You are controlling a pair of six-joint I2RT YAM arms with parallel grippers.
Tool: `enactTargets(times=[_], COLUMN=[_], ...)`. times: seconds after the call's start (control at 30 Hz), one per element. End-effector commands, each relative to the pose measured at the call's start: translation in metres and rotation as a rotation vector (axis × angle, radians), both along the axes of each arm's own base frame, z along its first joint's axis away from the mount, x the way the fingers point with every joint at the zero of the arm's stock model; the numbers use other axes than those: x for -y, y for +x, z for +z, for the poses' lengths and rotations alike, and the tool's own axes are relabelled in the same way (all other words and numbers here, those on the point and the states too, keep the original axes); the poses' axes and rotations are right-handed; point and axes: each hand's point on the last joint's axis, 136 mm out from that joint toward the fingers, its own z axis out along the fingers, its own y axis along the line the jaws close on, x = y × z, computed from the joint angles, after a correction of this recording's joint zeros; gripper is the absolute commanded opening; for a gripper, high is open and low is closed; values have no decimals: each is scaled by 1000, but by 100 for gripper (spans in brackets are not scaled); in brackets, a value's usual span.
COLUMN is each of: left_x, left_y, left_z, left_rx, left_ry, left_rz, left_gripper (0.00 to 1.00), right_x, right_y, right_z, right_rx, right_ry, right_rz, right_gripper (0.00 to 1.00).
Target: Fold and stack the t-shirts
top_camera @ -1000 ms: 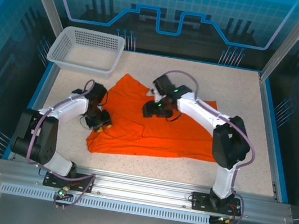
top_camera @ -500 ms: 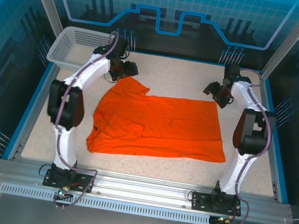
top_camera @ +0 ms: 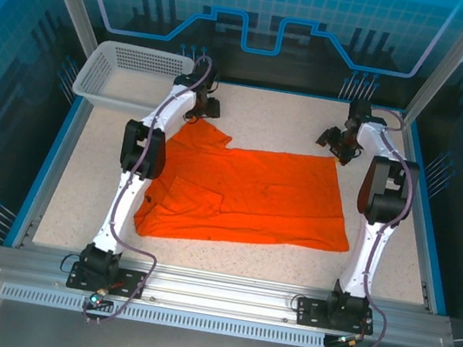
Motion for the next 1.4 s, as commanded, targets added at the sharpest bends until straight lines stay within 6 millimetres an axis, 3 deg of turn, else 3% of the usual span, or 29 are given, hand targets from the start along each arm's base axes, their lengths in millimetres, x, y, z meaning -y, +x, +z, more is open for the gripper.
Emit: enactTargets(times=[0.0,0.13,0.43,0.63,0.77,0.8,0.87,0.97,1.23,1.37], left_x=[-7,-15,-13,-10,-14,-14,-13,-11,-11,-9], left_y=[14,6,-11,-11,-16,-17,-19,-20,-20,-17], left_z=[4,-4,-14,-15,-20,-20,-21,-24,-22,-17], left_rx=[53,12,-43,-60,-87,-92,-99,-107,-103,-87], left_ry=[67,80,52,27,1,0,-5,-14,-16,-21], left_rz=[-43,-34,-54,-66,-50,-51,-55,-60,-60,-66], left_gripper=[67,66,68,53,57,58,57,51,32,20], right_x=[-2,-2,6,11,20,22,24,27,43,40], right_y=[11,12,16,15,13,14,15,12,-7,-5], right_z=[-1,-5,-11,-24,-21,-7,4,8,-9,-15], right_rx=[25,21,9,-33,-24,8,36,37,-29,-52], right_ry=[30,34,49,51,45,47,48,35,14,31], right_rz=[31,39,14,-1,-32,-39,-39,-29,-67,-56], right_gripper=[67,67,64,58,58,58,59,59,58,53])
